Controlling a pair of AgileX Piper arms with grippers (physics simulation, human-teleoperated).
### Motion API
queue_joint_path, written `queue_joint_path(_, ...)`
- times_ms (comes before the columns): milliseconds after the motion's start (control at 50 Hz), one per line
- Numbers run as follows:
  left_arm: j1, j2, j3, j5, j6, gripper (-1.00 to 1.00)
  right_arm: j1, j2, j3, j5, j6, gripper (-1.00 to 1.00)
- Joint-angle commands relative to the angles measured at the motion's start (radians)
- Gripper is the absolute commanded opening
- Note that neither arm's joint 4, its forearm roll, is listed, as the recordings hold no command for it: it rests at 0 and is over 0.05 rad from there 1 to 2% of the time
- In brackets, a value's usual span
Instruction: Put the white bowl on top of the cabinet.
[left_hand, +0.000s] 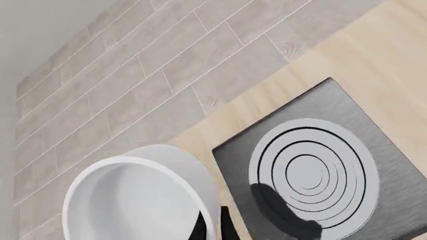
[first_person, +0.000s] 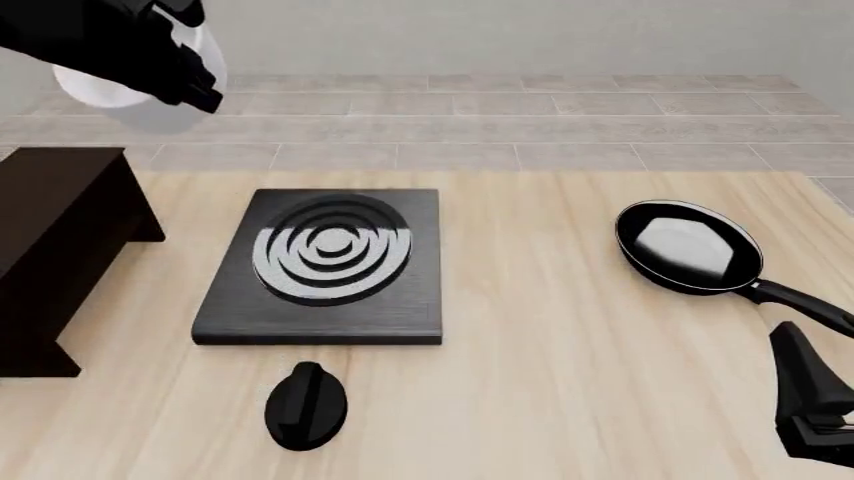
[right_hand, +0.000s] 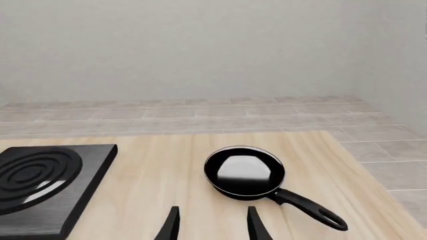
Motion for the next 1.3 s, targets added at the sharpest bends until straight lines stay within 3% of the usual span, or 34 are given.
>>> queue_joint_path(20, 0.108, -0.084, 0.052, -0.006, 0.001, -1.00, 0.000, 0.002, 0.000, -0.001, -0.001, 1.00)
queue_joint_path(440, 0.256, -0.170, 0.208, -0.030, 0.006, -1.00, -0.002, 0.008, 0.000, -0.003, -0.002, 1.00)
queue_joint_path(600, 0.345, -0.118, 0.226, -0.075, 0.006, -1.00, -0.002, 0.011, 0.001, -0.005, -0.003, 1.00)
queue_joint_path(1100, 0.468, 0.040, 0.257, -0.248, 0.001, -1.00, -0.002, 0.010, 0.000, -0.004, -0.003, 1.00)
queue_joint_path(1300, 0.451, 0.065, 0.314, -0.306, -0.048, -1.00, -0.002, 0.012, 0.001, -0.005, -0.004, 1.00)
